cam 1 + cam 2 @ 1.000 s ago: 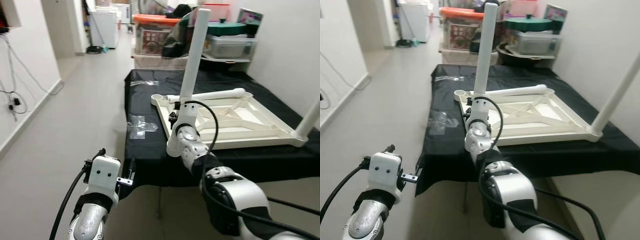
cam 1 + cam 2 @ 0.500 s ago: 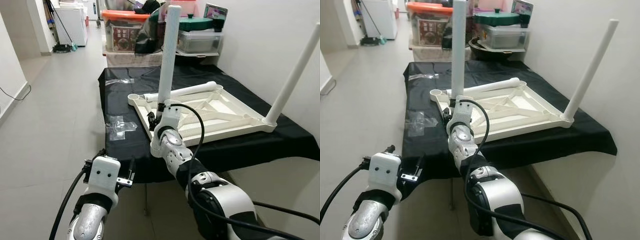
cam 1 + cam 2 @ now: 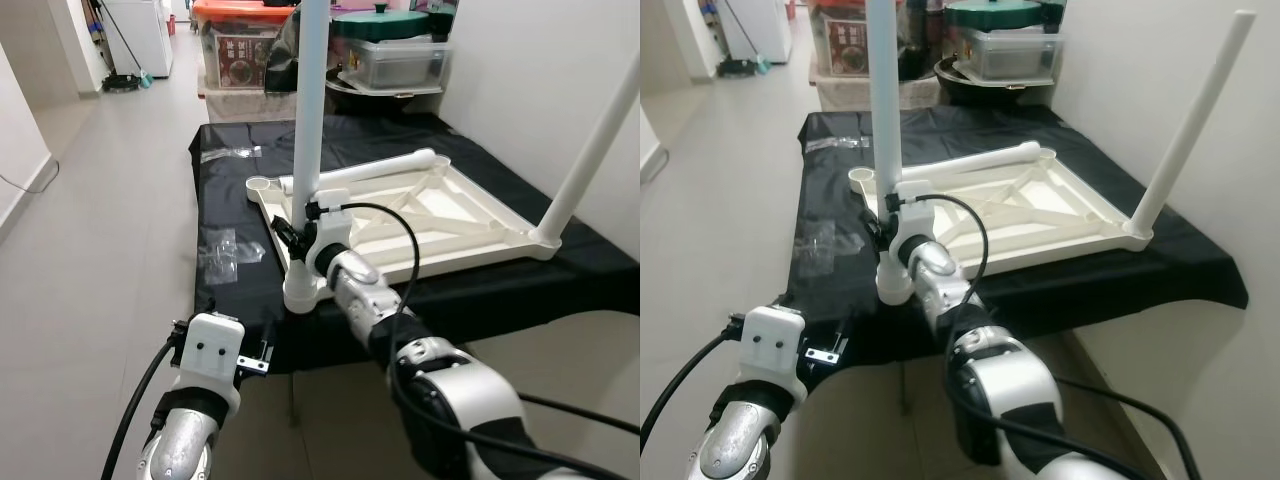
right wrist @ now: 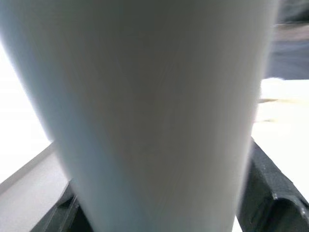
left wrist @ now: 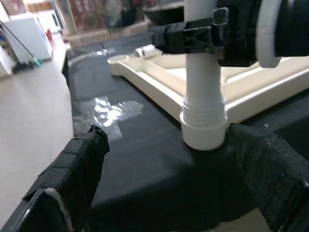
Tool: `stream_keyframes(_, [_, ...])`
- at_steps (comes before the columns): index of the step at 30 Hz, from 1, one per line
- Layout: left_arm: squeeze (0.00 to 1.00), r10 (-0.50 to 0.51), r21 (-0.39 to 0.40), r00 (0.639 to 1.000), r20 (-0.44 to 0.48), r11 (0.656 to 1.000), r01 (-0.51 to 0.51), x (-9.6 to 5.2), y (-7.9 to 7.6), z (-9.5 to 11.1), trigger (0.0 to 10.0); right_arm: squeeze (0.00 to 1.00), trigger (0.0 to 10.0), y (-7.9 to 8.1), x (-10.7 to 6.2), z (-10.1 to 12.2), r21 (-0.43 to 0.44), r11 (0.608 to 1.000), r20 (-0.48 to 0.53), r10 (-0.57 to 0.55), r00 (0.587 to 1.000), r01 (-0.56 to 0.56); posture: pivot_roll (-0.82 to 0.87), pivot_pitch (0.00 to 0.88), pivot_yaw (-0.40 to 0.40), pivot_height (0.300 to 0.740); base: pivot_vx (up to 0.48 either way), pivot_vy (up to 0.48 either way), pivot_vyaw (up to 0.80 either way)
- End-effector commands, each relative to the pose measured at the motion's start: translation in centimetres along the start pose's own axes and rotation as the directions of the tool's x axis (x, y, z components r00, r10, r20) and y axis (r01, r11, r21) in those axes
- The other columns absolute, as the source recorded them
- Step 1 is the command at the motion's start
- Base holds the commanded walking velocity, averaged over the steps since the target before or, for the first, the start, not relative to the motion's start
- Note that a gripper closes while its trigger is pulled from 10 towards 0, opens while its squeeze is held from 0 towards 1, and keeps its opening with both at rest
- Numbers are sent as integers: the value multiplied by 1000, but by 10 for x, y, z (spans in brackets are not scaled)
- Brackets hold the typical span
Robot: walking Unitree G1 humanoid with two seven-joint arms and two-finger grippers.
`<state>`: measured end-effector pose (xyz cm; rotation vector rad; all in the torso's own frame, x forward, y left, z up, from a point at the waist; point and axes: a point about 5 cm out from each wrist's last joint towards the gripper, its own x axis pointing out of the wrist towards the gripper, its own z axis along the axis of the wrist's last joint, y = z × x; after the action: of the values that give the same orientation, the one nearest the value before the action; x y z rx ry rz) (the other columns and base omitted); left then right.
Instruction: Building children table
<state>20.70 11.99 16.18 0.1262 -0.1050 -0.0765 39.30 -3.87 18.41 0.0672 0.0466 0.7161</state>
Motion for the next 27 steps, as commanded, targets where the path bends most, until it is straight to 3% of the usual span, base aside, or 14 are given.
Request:
stream_keyframes(1, [0, 3, 2, 1000, -4, 1000, -3, -2, -2, 2, 10000, 0, 10000, 6, 1, -2, -2, 992, -65, 125, 990, -125, 70, 106, -86, 740, 0, 0, 0])
stream_keyframes(2, [0, 3, 2, 1000, -4, 1000, -3, -2, -2, 2, 10000, 0, 10000, 6, 1, -2, -2, 992, -65, 125, 990, -125, 70, 106, -86, 740, 0, 0, 0])
stream_keyframes(3, [0, 4, -1, 1000, -9, 1000, -4, -6, -4, 3, 10000, 0, 10000, 11, 1, 2, 19, 964, -93, 267, 959, -266, 84, 124, -98, 740, 0, 0, 0])
stream_keyframes(6, [0, 7, 2, 1000, -14, 1000, -7, -8, -4, 3, 10000, 0, 10000, 16, 0, 7, 29, 926, -97, 378, 921, -377, 92, 131, -102, 740, 0, 0, 0])
stream_keyframes(10, [0, 8, 2, 1000, -16, 1000, -8, -9, -4, 3, 10000, 0, 10000, 19, -1, 10, 32, 900, -95, 437, 895, -436, 95, 132, -101, 740, 0, 0, 0])
stream_keyframes(12, [0, 9, 3, 1000, -17, 1000, -9, -10, -5, 3, 10000, 0, 10000, 25, -2, 13, 21, 851, -102, 525, 845, -525, 105, 137, -104, 740, 0, 0, 0])
stream_keyframes(13, [0, 9, 3, 1000, -17, 1000, -9, -10, -5, 3, 10000, 0, 10000, 25, -2, 13, 21, 851, -102, 525, 845, -525, 105, 137, -104, 740, 0, 0, 0])
stream_keyframes(14, [0, 9, 2, 1000, -17, 1000, -9, -11, -6, 4, 10000, 0, 10000, 29, -2, 11, 6, 820, -124, 569, 813, -573, 111, 139, -105, 740, 0, 0, 0])
stream_keyframes(16, [0, 9, 2, 1000, -19, 1000, -9, -11, -6, 4, 10000, 0, 10000, 33, -2, 10, -16, 798, -145, 595, 791, -603, 111, 139, -105, 740, 0, 0, 0])
stream_keyframes(17, [0, 9, 2, 1000, -20, 1000, -9, -11, -6, 4, 10000, 0, 1882, 37, -1, 8, -36, 790, -160, 601, 783, -613, 111, 139, -105, 740, 0, 0, 0])
stream_keyframes(18, [0, 10, 2, 1000, -21, 1000, -10, -11, -7, 5, 10000, 0, 0, 39, 0, 7, -44, 786, -167, 602, 781, -616, 111, 139, -105, 740, 0, 0, 0])
stream_keyframes(22, [0, 12, 4, 1000, -22, 1000, -11, -10, -6, 4, 10000, 0, 0, 41, 5, 6, -82, 833, -165, 531, 831, -548, 110, 135, -102, 740, 0, 0, 0])
stream_keyframes(24, [0, 11, 5, 1000, -21, 1000, -11, -9, -6, 4, 10000, 0, 0, 39, 9, 6, -109, 887, -141, 433, 890, -449, 108, 131, -103, 740, 0, 0, 0])
stream_keyframes(27, [0, 11, 7, 1000, -19, 1000, -11, -8, -6, 4, 10000, 0, 0, 34, 10, 6, -150, 923, -132, 336, 932, -354, 105, 129, -100, 740, 0, 0, 0])
